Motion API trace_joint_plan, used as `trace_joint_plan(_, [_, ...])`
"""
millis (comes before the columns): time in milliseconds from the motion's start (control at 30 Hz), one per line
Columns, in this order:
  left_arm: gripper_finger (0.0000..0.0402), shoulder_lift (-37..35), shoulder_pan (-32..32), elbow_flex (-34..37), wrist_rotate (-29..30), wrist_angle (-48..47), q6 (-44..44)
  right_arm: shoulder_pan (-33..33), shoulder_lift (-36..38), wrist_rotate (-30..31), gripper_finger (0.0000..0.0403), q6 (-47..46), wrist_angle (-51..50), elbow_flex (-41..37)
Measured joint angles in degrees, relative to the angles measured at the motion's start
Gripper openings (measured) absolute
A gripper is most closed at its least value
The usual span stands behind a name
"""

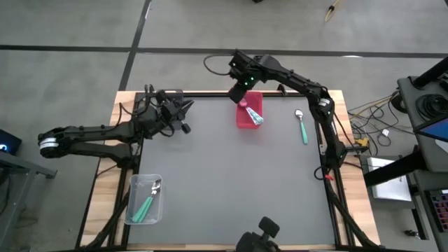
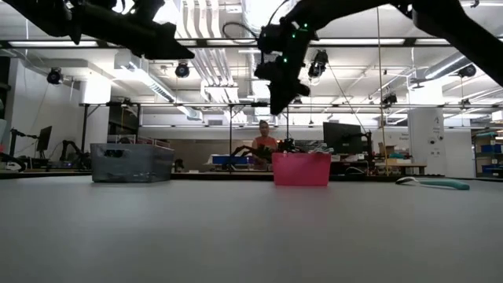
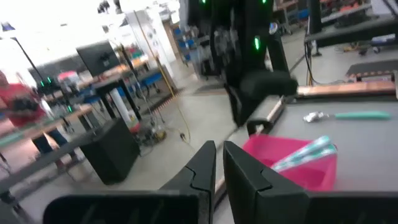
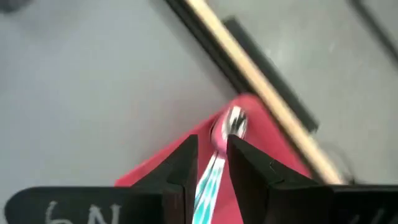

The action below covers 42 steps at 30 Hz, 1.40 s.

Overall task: Sort silverware by color (type)
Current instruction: Put the green spoon into the transparent bin

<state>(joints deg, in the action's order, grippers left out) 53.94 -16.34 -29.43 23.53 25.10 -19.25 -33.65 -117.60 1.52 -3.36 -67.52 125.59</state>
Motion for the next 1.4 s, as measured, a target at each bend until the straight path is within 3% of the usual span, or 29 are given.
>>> trace_joint_plan(167, [0.0013,-0.14,0.0,0.0,-0.01,-1.74,3.87,0.7,1.77,-0.43,0.0065,9.08,8.95,-0.21])
trace_joint_plan(300, [0.0013,-0.12,0.0,0.0,-0.06,-2.16,7.51,1.29,1.77,-4.57,0.0059,14.4,19.86,-1.53])
trace_joint_plan(433, [0.0013,-0.24,0.0,0.0,-0.28,-2.14,12.47,2.07,1.77,-7.87,0.0052,15.44,28.77,-2.26])
trace_joint_plan(533, [0.0013,-0.85,0.02,0.0,-0.89,-2.09,17.21,3.51,2.07,-8.61,0.0046,15.87,30.09,-2.26])
trace_joint_plan(800, [0.0013,-1.08,0.53,2.3,-22.58,-1.84,16.28,11.2,3.78,-9.52,0.0028,23.69,30.92,-6.56])
trace_joint_plan(967, [0.0008,-2.96,2.11,2.82,-24.78,-2.2,21.6,15.26,10.15,-9.32,0.0013,21.34,38.0,-16.11])
trace_joint_plan(1233, [0.0001,-7.57,3.65,2.95,-26.1,-9.39,21.3,18.13,24.61,-9.05,0.0009,19.69,56.35,-38.59])
trace_joint_plan(1400, [0.0001,-7.77,3.65,2.95,-26.07,-9.83,18.47,17.33,30.61,-8.87,0.0009,18.31,61.73,-50.25])
